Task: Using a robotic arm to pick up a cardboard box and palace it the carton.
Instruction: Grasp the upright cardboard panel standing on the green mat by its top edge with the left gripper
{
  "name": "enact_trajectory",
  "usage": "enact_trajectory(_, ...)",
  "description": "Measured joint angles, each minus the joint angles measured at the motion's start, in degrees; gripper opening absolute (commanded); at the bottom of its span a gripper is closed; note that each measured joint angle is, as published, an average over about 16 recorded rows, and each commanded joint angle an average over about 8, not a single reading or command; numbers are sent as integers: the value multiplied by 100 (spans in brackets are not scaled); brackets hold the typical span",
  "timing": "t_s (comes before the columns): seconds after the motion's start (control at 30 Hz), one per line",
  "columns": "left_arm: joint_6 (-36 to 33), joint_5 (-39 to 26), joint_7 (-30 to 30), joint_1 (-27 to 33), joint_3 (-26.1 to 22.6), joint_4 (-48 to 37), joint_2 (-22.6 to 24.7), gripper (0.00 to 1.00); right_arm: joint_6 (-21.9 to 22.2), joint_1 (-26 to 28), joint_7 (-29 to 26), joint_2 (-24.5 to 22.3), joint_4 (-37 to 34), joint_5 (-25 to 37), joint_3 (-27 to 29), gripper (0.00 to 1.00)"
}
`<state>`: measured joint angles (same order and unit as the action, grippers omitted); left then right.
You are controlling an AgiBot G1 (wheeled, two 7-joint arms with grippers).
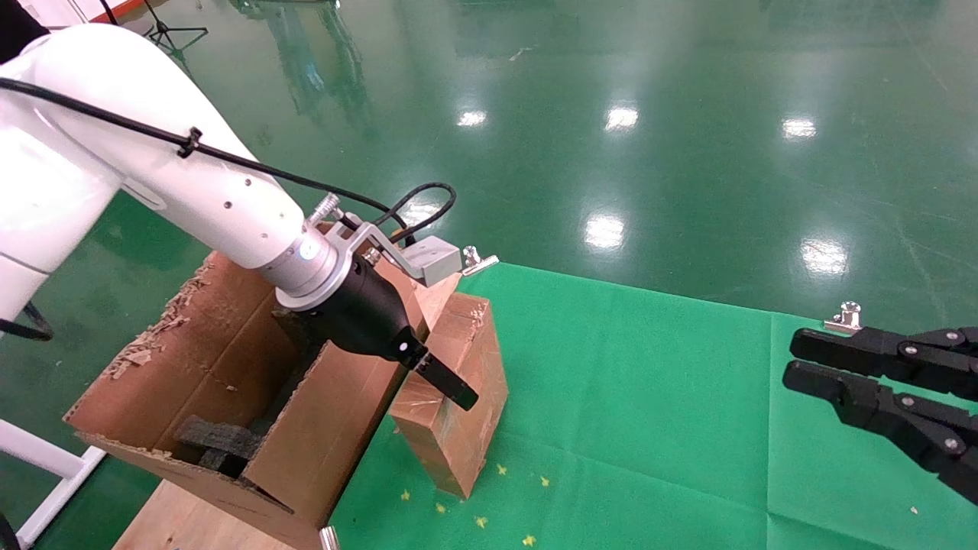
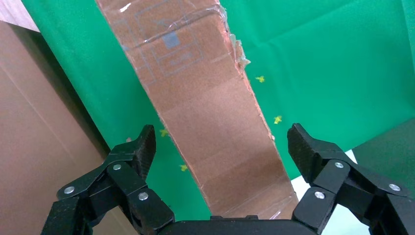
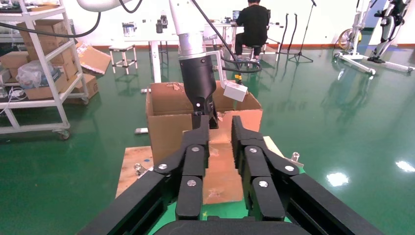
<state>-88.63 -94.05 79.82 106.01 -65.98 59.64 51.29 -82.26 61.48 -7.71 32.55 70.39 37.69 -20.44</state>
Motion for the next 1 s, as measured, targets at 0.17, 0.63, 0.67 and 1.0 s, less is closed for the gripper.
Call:
enact_trajectory(0.17, -3, 3, 0, 1, 6, 6, -9, 0, 0, 0, 0, 0, 0, 0, 0, 100)
enact_trajectory(0.63, -7, 30, 5, -12, 34, 33, -42, 0, 0, 0, 0, 0, 0, 0, 0, 100)
enact_trajectory(0.67, -7, 31, 5, -13, 35, 34, -43, 0, 0, 0, 0, 0, 0, 0, 0, 100)
enact_trajectory(1.0, -6, 38, -1, -9, 42, 46, -55, 0, 0, 0, 0, 0, 0, 0, 0, 100)
